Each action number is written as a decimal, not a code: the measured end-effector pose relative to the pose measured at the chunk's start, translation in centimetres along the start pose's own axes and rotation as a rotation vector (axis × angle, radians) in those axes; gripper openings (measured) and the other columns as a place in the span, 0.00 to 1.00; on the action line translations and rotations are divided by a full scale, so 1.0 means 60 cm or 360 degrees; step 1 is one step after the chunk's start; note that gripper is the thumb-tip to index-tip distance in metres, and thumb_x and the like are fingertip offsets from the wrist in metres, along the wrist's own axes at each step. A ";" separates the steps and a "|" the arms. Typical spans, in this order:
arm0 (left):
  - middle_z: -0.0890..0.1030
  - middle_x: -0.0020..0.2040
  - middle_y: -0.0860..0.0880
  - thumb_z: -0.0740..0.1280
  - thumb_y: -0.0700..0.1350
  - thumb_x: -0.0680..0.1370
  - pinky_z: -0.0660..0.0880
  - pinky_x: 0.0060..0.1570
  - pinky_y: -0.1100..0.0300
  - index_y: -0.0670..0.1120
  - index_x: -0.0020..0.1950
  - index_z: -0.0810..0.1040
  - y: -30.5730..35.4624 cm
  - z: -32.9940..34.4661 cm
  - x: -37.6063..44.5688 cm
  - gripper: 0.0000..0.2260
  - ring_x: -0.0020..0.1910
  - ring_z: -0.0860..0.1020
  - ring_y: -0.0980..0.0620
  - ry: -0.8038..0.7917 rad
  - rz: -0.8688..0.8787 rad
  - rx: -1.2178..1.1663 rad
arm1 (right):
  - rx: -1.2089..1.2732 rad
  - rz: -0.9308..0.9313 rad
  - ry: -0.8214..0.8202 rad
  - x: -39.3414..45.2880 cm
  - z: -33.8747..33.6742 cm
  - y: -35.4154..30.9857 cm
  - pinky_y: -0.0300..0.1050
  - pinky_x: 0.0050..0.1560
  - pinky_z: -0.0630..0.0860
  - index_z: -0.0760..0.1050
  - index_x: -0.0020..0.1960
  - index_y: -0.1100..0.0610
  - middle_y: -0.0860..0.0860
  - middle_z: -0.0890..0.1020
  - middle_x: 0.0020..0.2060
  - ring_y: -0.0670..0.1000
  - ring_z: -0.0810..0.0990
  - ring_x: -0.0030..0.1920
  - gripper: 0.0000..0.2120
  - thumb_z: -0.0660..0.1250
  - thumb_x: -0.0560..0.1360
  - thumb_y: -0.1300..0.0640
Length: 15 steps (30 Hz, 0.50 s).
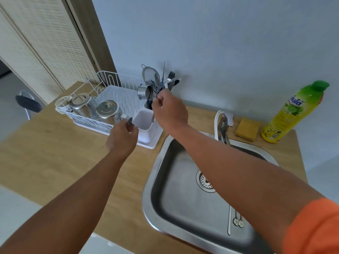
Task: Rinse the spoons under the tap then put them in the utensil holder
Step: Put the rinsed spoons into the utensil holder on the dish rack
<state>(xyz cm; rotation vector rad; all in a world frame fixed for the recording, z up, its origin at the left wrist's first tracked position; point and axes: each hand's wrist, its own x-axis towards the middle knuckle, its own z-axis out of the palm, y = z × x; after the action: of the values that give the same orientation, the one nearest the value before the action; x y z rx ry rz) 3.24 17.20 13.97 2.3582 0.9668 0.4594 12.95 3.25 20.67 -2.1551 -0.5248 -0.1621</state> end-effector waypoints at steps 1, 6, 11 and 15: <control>0.77 0.43 0.51 0.67 0.51 0.79 0.68 0.44 0.53 0.51 0.46 0.76 0.000 0.001 -0.002 0.05 0.44 0.75 0.44 -0.0007 -0.0016 0.0002 | -0.0009 0.0003 -0.0027 0.001 0.008 0.001 0.43 0.31 0.62 0.70 0.43 0.50 0.46 0.77 0.34 0.54 0.74 0.37 0.07 0.63 0.80 0.52; 0.80 0.43 0.54 0.67 0.56 0.79 0.68 0.43 0.54 0.54 0.45 0.76 -0.008 0.010 -0.024 0.08 0.45 0.75 0.47 -0.0083 -0.0076 0.0001 | -0.0070 0.0068 -0.0171 -0.008 0.045 0.014 0.45 0.34 0.66 0.72 0.44 0.49 0.48 0.80 0.37 0.54 0.77 0.38 0.08 0.62 0.81 0.50; 0.80 0.40 0.58 0.68 0.57 0.79 0.71 0.43 0.55 0.53 0.44 0.78 -0.027 0.024 -0.056 0.09 0.45 0.80 0.48 -0.0167 -0.0137 -0.0110 | -0.0140 0.0094 -0.0286 -0.026 0.065 0.034 0.46 0.37 0.69 0.75 0.47 0.50 0.48 0.82 0.40 0.55 0.79 0.41 0.07 0.61 0.82 0.50; 0.82 0.42 0.56 0.69 0.57 0.78 0.71 0.44 0.55 0.54 0.43 0.78 -0.036 0.039 -0.084 0.09 0.45 0.80 0.48 -0.0257 -0.0177 -0.0097 | -0.0164 0.0154 -0.0401 -0.038 0.074 0.053 0.47 0.39 0.69 0.76 0.49 0.48 0.48 0.83 0.43 0.55 0.77 0.43 0.07 0.60 0.82 0.50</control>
<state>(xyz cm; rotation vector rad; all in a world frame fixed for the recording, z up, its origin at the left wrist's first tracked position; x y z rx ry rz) -0.20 13.99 10.29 2.2350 0.9878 0.2477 11.91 4.42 14.97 -2.3114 -0.5635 0.1408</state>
